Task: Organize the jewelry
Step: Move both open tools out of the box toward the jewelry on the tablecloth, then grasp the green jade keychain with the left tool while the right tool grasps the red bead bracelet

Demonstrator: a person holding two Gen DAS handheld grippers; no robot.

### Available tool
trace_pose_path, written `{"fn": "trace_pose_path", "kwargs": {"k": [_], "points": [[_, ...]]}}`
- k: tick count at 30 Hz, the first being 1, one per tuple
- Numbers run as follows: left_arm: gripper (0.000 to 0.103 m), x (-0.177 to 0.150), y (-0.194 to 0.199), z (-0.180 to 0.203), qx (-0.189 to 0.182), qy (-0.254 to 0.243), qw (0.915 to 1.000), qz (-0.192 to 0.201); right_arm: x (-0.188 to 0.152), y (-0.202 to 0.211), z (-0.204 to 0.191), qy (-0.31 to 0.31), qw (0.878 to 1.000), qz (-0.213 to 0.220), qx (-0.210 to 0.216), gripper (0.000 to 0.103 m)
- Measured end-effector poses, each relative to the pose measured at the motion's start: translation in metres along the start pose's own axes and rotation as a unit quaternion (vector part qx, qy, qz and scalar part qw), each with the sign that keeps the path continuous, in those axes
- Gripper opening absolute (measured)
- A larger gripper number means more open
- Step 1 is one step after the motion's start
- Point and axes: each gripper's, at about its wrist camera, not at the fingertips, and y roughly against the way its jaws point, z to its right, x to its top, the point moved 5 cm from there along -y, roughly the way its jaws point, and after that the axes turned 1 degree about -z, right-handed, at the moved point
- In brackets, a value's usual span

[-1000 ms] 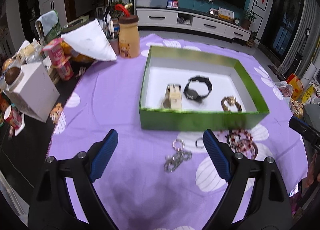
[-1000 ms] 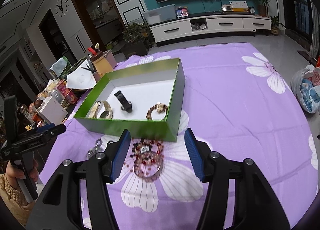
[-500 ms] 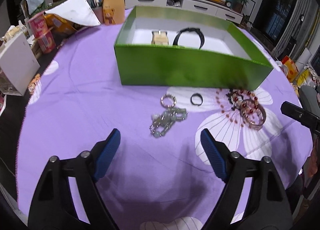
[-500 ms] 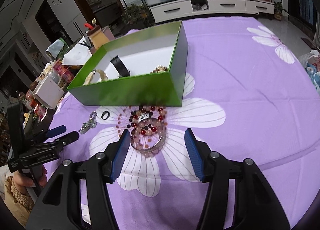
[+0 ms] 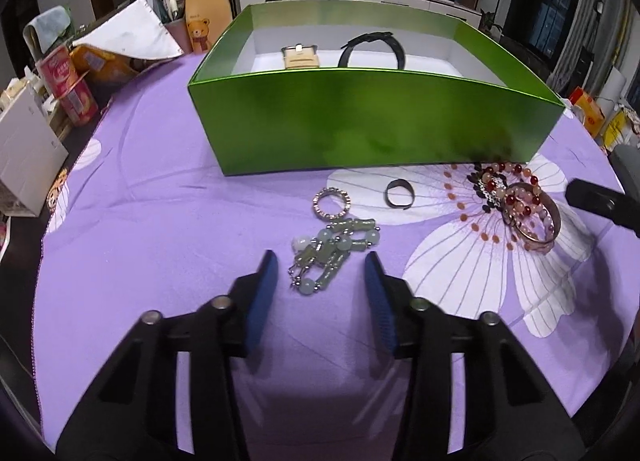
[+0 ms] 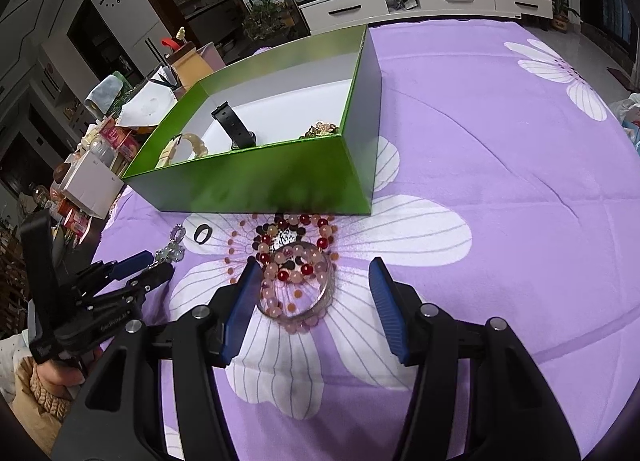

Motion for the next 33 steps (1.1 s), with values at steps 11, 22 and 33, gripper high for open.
{"fn": "trace_pose_path", "kwargs": {"k": [11,22,33], "points": [[0.016,-0.005,0.004,-0.004,-0.028,0.020,0.9994,0.001,0.012,-0.032,-0.006,0.009,1.000,-0.017,-0.013,0.040],[0.016,-0.006,0.005,-0.008,-0.033,0.028,0.9991,-0.001,0.017,-0.034,-0.015,0.046,0.998,0.002,-0.037,0.007],[0.007,0.003,0.025,-0.013,-0.032,0.037,0.9985,0.023,0.022,0.005,-0.039,0.084,0.995,0.050,-0.020,0.007]]}}
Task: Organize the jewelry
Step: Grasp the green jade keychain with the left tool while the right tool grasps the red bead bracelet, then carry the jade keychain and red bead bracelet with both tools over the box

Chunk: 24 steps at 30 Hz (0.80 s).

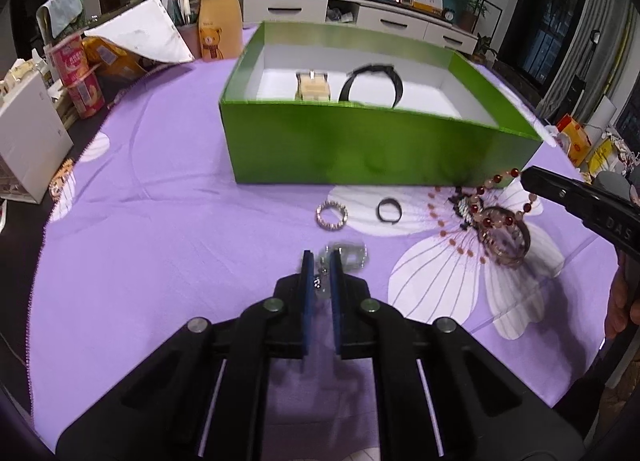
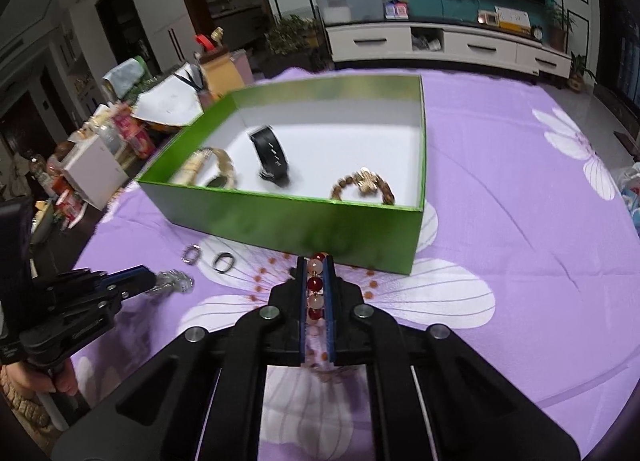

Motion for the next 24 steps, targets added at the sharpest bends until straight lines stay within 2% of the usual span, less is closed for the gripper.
{"fn": "trace_pose_path", "kwargs": {"k": [7,15,16,17,19,24], "points": [[0.006,0.001,0.003,-0.004,-0.010,0.014,0.9998,-0.003,0.006,0.027,-0.005,-0.003,1.000,0.027,0.014,0.007],[0.006,-0.014,-0.004,-0.003,-0.005,-0.002,0.9998,-0.020,0.009,0.045,-0.004,-0.016,0.999,0.044,0.026,0.007],[0.011,-0.015,-0.005,-0.004,-0.004,-0.003,0.9997,-0.022,0.008,0.045,-0.004,-0.017,0.999,0.042,0.027,0.007],[0.021,-0.016,-0.007,-0.003,-0.007,-0.004,0.9997,-0.025,0.008,0.045,-0.004,-0.018,0.999,0.041,0.027,0.007],[0.031,-0.017,-0.009,-0.002,-0.008,-0.008,0.9996,-0.024,0.006,0.044,-0.003,-0.020,0.999,0.040,0.027,0.007],[0.038,-0.012,-0.014,0.006,-0.005,-0.034,0.9992,-0.021,0.005,0.042,-0.003,-0.023,0.999,0.036,0.029,0.007]]}}
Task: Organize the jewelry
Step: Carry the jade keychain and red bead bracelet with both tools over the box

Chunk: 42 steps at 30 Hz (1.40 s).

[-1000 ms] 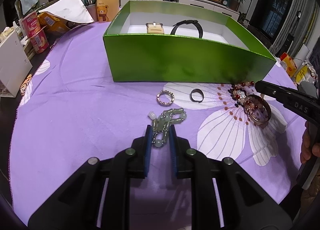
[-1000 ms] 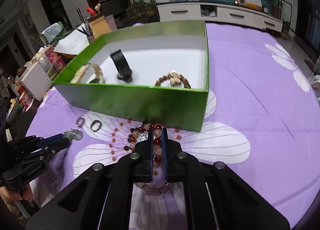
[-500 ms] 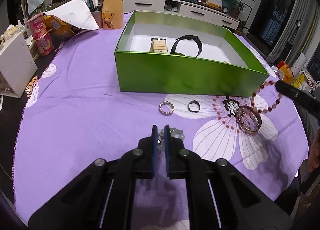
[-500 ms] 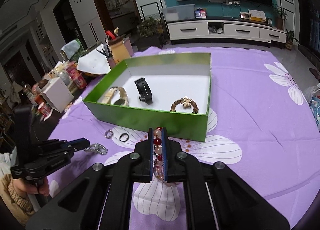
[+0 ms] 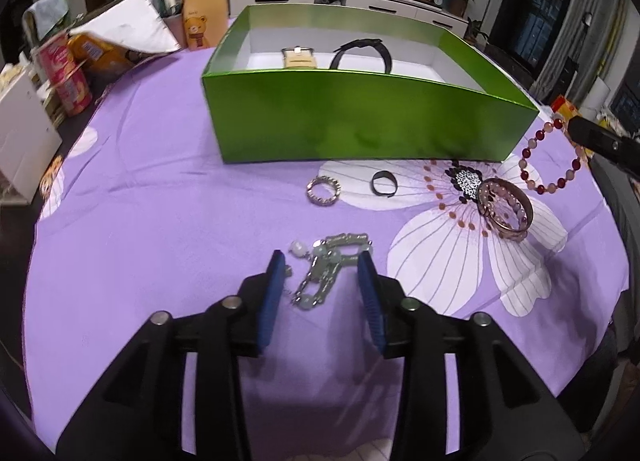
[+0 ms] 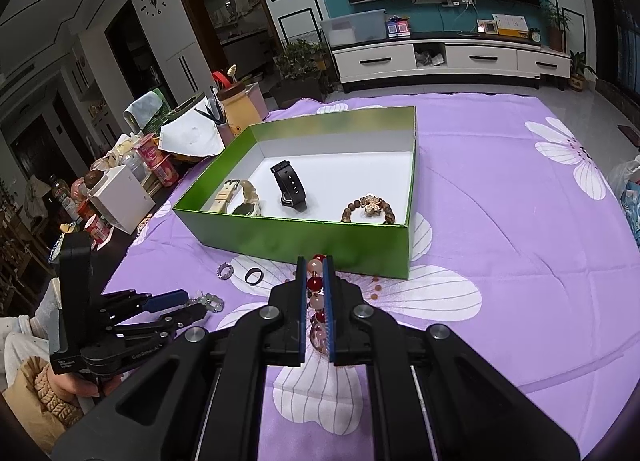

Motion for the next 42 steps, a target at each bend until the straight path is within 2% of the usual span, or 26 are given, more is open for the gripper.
{"fn": "trace_pose_path", "kwargs": {"k": [3,4,5,8,15,25,42], "points": [[0.034,0.004,-0.005,0.007,0.015,-0.030,0.9994,0.007,0.000,0.000,0.000,0.000,1.000,0.000,0.000,0.007],[0.020,0.004,-0.005,0.010,0.012,-0.035,0.9992,0.010,0.000,0.000,0.000,0.001,1.000,0.001,-0.001,0.007],[0.010,0.004,-0.005,0.012,0.008,-0.037,0.9993,0.006,0.000,0.000,0.001,0.001,1.000,0.000,-0.001,0.007],[0.008,0.001,-0.003,0.014,0.013,-0.038,0.9992,0.009,0.000,0.000,0.001,0.000,1.000,0.000,-0.002,0.007],[0.007,0.003,0.010,0.004,0.002,0.005,0.9999,0.014,0.000,-0.001,-0.005,0.006,1.000,0.005,0.003,0.007],[0.007,0.035,0.049,0.002,-0.013,0.023,0.9978,0.061,0.009,0.009,-0.009,0.008,1.000,0.020,0.005,0.007],[0.007,0.098,0.087,0.015,-0.018,0.010,0.9930,0.117,0.046,0.025,-0.014,0.025,0.998,0.058,0.012,0.007]]}}
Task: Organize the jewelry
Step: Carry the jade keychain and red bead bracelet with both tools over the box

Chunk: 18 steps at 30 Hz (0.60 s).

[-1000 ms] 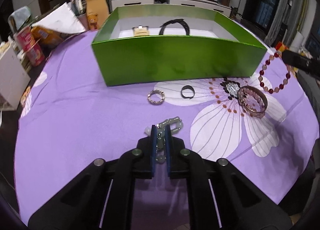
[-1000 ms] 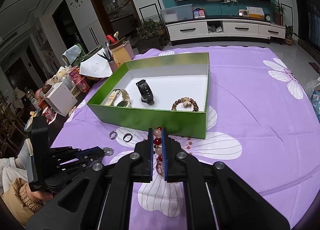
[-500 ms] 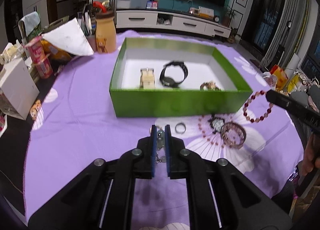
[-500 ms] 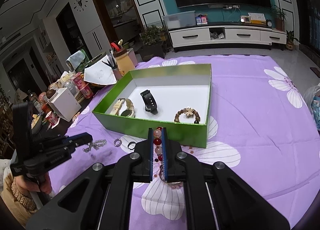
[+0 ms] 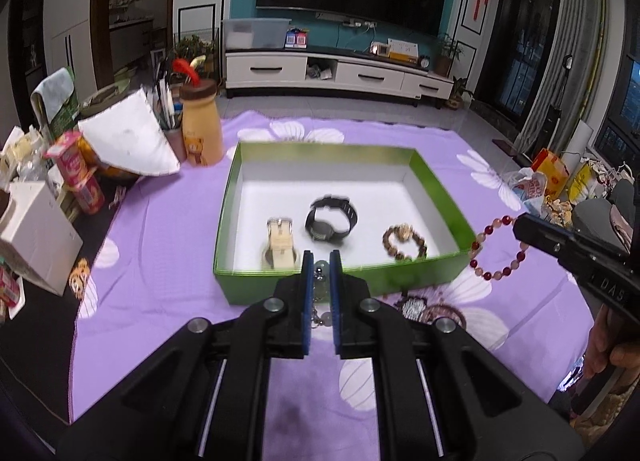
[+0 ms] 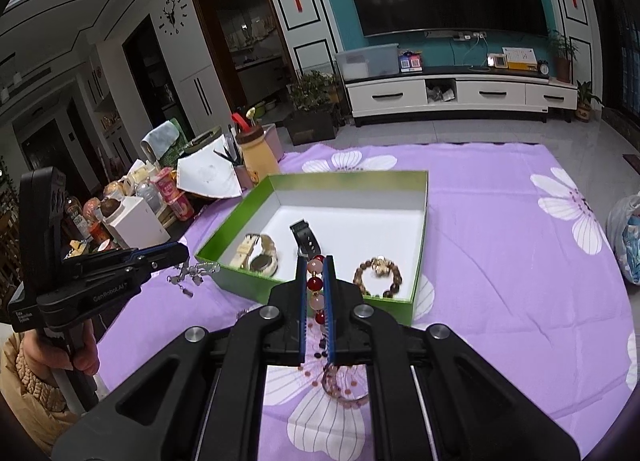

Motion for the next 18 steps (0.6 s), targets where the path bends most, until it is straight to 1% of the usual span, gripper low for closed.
{"fn": "trace_pose_path", "kwargs": {"k": [4,8,15,18], "points": [[0.007,0.020,-0.003,0.002,-0.007,0.001,1.0000,0.005,0.014,0.000,0.003,-0.001,1.000,0.010,0.001,0.007],[0.007,0.033,-0.011,0.002,-0.008,0.003,1.0000,0.003,0.025,-0.001,0.008,-0.006,1.000,0.015,0.005,0.007],[0.007,0.051,-0.034,0.000,-0.015,0.012,0.9998,-0.010,0.040,-0.015,0.017,-0.018,1.000,0.008,0.015,0.007],[0.007,0.057,-0.044,-0.005,-0.012,0.016,0.9997,-0.013,0.043,-0.024,0.020,-0.021,1.000,0.002,0.016,0.007]]}}
